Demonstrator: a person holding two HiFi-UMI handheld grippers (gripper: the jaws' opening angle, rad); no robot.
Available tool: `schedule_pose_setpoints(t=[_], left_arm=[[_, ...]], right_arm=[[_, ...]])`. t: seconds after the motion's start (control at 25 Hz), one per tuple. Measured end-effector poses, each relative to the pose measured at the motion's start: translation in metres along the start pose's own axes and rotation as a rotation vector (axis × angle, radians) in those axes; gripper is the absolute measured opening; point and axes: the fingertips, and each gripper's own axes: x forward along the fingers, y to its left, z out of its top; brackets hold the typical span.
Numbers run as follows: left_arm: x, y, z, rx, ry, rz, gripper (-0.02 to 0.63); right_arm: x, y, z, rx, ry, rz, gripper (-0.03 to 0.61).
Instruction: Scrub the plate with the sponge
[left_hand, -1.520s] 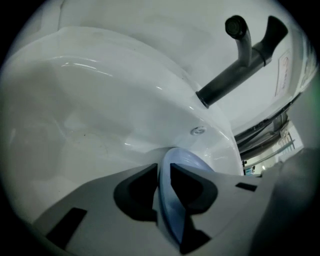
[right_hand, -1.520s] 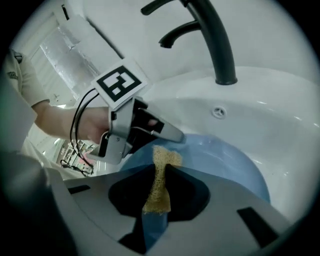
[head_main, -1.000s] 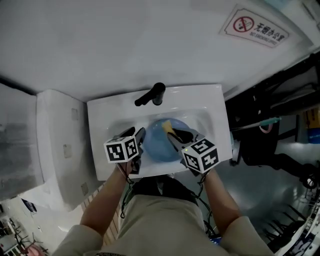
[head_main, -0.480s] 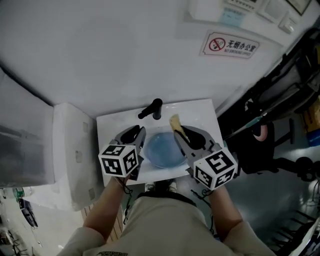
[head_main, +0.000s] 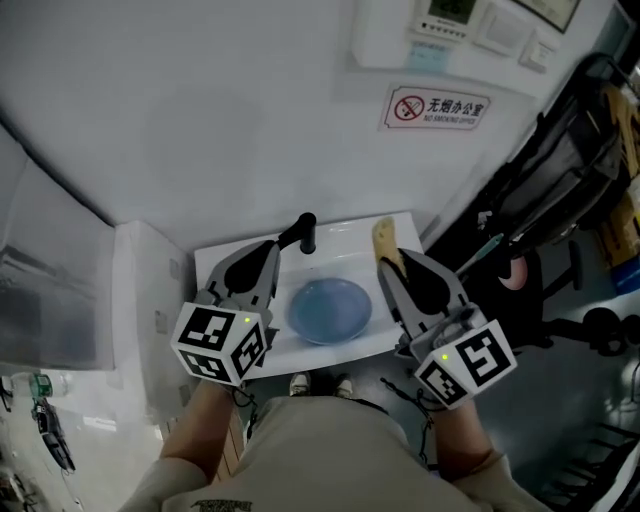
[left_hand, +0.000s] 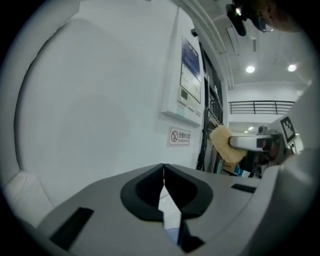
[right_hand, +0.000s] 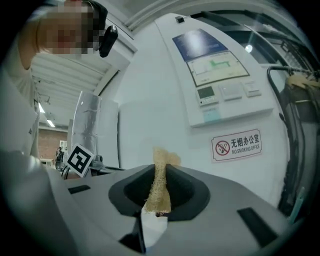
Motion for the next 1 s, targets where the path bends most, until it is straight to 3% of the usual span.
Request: schedule_pose_setpoints(t=[0.32,0.64,0.88,1.0], left_arm=[[-0.025,-0.043,0.038,0.094,-0.072,-0.110,0.006],[-0.033,-0.056,0.022,0.168,-0.068,-0.141,0.006],[-0.029,-0.050,0.002,0.172,-0.018,-0.142,0.006],[-0.028,-0.049,-0.002,0.172,-0.008,-0.141,0.006]], right_arm=[[-0.033,0.010,0.035,-0.031,-0.072,-0.006,0.071],[-0.048,0.017,0.013,-0.058,-0.020,-0.034,0.071],[-0.047,0.007,-0.013,0.083,0.031,-0.038,0.071],[-0.045,0.005,-0.022,0.100,0.048,-0.046,0.071]])
